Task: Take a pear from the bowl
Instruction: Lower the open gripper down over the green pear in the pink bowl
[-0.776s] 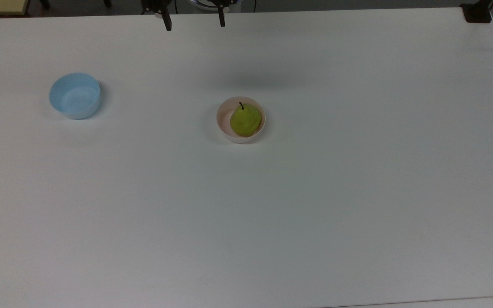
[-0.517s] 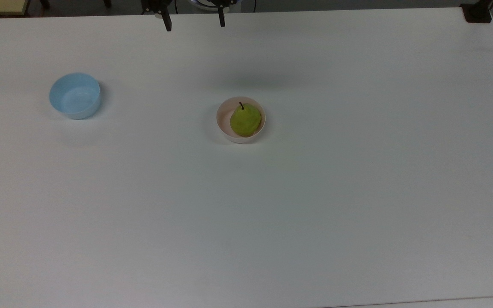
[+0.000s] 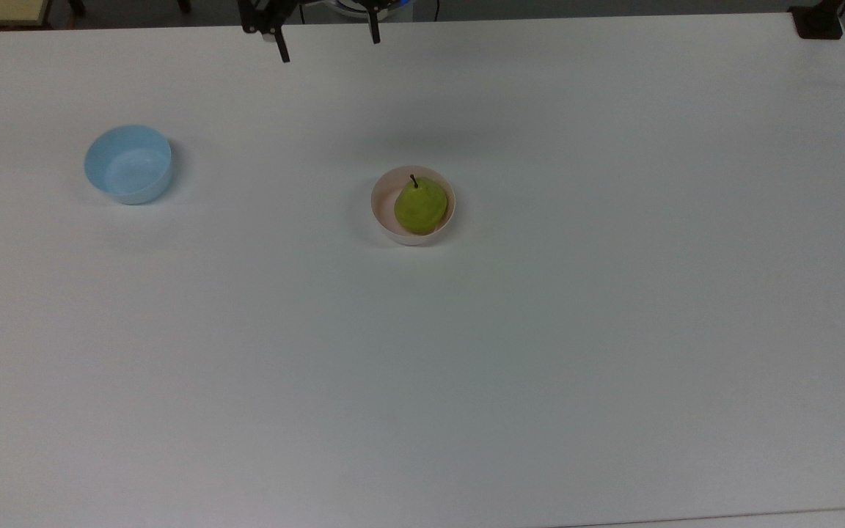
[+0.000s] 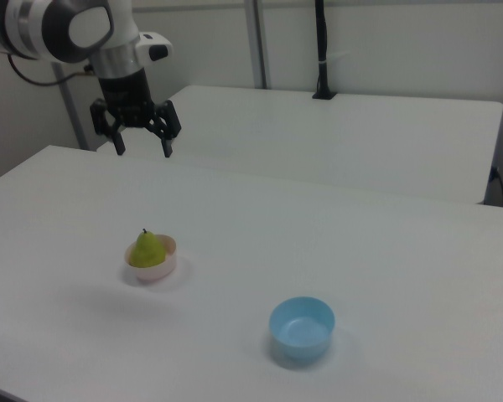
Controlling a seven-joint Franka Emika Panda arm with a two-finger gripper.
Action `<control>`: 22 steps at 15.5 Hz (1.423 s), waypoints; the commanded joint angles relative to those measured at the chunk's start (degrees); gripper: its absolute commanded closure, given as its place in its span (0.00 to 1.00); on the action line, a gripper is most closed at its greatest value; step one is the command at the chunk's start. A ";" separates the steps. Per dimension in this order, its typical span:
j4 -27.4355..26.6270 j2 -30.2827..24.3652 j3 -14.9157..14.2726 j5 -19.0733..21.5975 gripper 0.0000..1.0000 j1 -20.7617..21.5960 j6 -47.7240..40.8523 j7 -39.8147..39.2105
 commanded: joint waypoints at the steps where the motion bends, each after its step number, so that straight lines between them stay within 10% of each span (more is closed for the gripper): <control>1: -2.93 -0.35 0.03 -3.26 0.00 0.59 -0.56 -13.07; 11: -8.20 9.84 1.43 -8.37 0.00 7.27 8.31 12.92; 22: -12.34 17.49 2.58 -8.37 0.00 8.33 18.78 16.90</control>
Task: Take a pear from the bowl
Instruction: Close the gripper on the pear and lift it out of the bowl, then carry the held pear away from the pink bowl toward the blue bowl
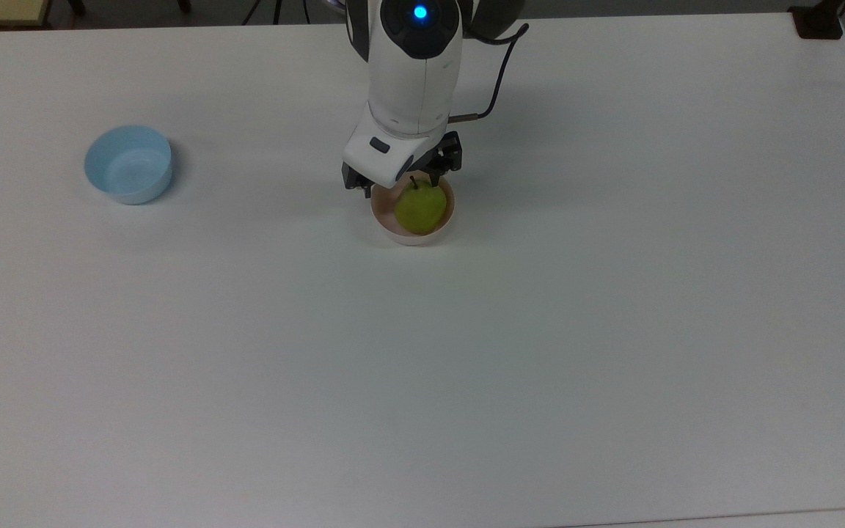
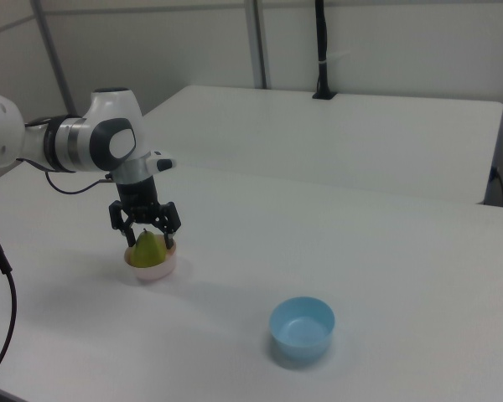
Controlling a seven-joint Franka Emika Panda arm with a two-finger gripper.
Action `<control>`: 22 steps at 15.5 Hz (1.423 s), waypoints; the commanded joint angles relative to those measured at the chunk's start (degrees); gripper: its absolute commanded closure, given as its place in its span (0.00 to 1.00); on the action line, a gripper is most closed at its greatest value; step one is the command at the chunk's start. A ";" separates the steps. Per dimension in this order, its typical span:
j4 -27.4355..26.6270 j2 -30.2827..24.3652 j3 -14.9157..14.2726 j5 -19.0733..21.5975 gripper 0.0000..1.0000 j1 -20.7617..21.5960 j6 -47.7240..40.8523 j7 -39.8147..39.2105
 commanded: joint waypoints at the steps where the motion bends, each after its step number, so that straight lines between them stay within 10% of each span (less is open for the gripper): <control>1: -1.25 0.63 0.33 -1.06 0.00 1.21 1.51 1.98; 4: -1.42 1.69 0.33 -1.06 0.05 1.30 3.69 1.98; 13: -2.04 2.22 0.42 -1.06 0.99 1.48 5.38 1.63; 22: 4.09 -8.06 0.51 1.31 1.00 -0.10 -4.18 1.63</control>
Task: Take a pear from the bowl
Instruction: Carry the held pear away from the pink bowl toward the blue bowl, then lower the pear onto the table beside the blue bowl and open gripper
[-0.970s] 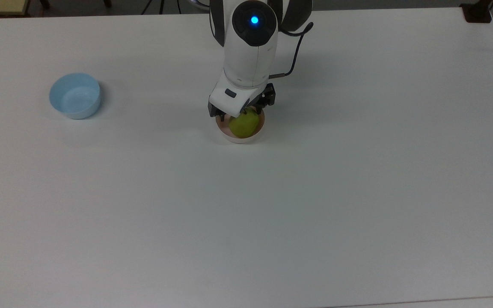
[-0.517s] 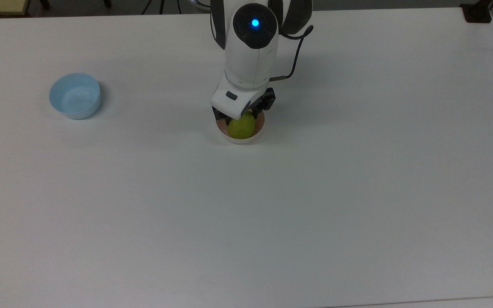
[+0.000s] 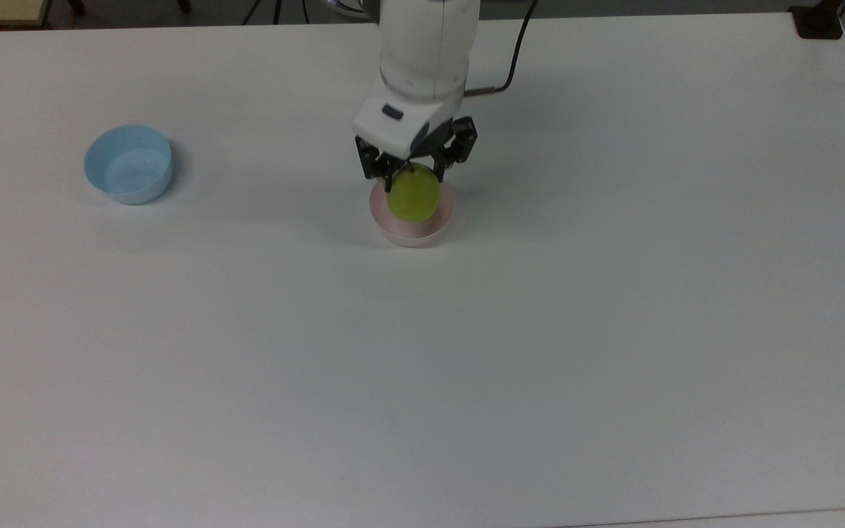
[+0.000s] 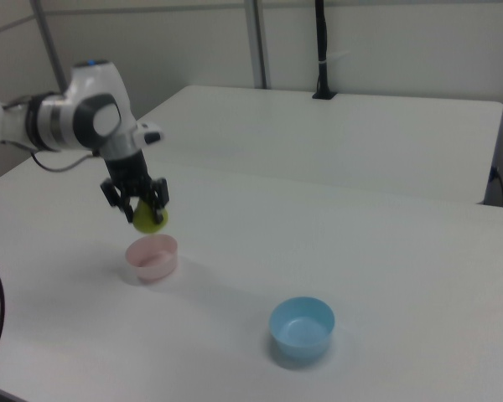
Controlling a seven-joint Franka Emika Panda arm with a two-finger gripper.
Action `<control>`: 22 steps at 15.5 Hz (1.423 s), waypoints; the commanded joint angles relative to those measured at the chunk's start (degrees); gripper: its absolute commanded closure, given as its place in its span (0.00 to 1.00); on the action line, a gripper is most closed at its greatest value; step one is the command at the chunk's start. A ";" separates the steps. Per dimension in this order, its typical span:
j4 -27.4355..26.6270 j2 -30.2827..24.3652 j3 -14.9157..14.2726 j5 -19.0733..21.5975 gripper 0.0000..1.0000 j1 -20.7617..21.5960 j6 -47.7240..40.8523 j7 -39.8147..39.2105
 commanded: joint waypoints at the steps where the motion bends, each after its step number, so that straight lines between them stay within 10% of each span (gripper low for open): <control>1: 4.92 -4.20 0.31 3.05 1.00 -1.40 -7.34 0.97; 12: 24.18 3.34 -1.35 7.02 0.99 -12.38 -16.59 -12.02; 22: 24.45 11.61 -2.24 7.11 0.99 -24.34 -13.97 -34.09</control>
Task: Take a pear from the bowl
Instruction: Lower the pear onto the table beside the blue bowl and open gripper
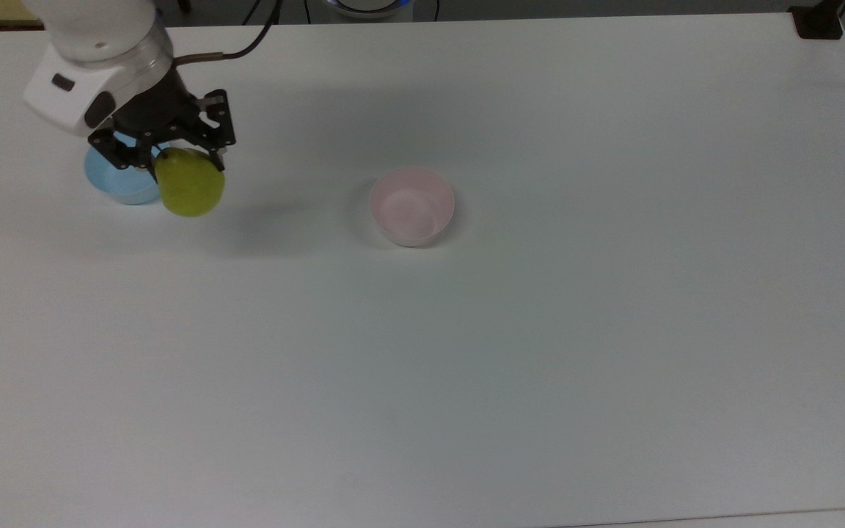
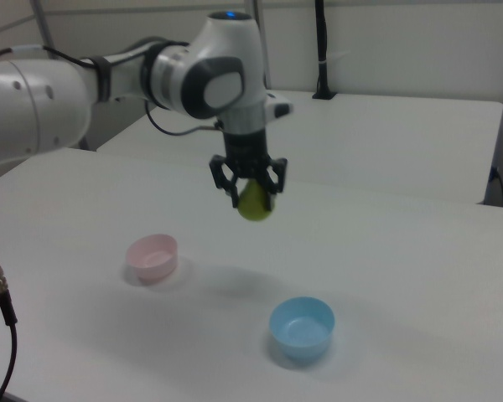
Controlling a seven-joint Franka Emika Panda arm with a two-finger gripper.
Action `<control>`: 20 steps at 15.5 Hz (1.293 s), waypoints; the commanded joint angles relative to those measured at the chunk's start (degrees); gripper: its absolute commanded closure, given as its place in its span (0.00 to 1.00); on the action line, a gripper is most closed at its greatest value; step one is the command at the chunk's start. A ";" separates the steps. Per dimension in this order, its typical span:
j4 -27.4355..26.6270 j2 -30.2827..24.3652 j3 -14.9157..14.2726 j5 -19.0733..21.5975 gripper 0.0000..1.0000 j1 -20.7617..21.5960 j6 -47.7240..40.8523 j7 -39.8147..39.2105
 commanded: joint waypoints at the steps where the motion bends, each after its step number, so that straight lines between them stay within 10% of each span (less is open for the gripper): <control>1: 1.74 4.18 0.10 0.75 0.99 -1.86 1.90 -6.49; 14: -3.89 11.65 0.63 1.19 0.98 -1.33 15.71 -5.79; 17: -3.98 12.01 0.54 1.19 0.76 -1.33 15.97 -5.79; 20: -4.42 11.92 0.54 0.75 0.24 -1.16 15.97 -5.62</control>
